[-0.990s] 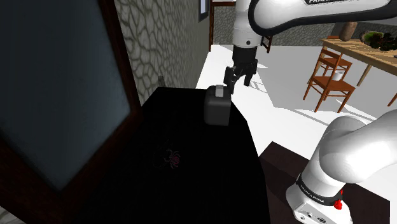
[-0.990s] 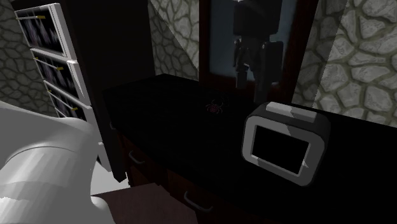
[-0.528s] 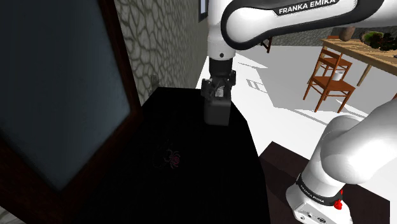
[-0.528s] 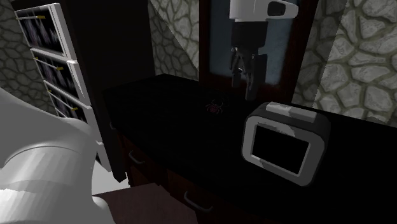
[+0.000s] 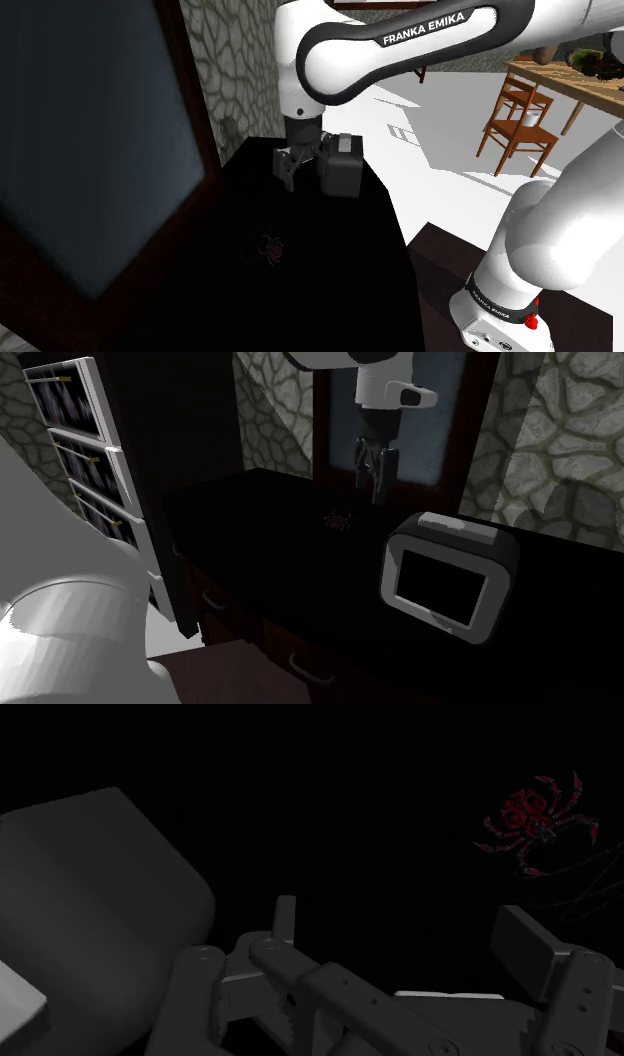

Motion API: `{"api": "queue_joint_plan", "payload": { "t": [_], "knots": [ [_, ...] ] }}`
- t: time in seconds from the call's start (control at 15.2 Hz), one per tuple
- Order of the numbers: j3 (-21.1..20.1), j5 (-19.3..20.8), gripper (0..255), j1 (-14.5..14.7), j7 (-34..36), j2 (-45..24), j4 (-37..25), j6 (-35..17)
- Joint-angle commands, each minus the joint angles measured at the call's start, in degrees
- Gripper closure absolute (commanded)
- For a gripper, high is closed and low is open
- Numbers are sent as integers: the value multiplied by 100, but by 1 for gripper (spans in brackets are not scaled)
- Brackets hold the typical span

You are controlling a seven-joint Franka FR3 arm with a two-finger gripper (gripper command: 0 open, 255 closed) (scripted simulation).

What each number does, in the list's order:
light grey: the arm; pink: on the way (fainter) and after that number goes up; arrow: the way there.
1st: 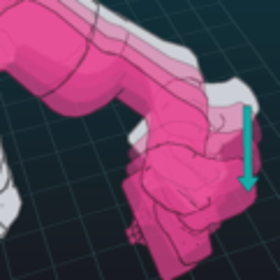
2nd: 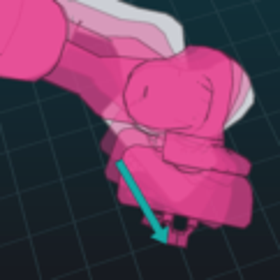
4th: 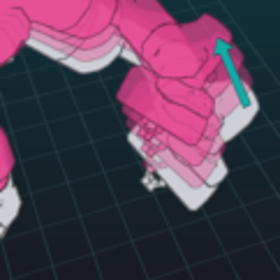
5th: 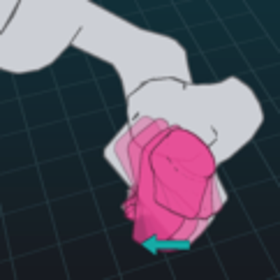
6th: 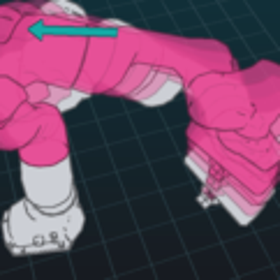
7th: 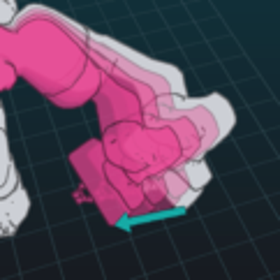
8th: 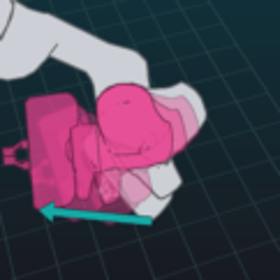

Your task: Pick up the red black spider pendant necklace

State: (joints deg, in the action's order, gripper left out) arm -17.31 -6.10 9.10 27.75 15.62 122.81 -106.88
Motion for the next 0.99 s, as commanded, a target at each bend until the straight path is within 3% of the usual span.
{"api": "queue_joint_plan", "payload": {
  "t": [0.0,0.59,0.92],
  "knots": [
    [-134,16,0,47,171,-376,-261,-96],
    [-644,327,0,424,1041,-2037,-1584,-331],
    [-640,361,0,437,1045,-2134,-1306,-698]
  ]
}}
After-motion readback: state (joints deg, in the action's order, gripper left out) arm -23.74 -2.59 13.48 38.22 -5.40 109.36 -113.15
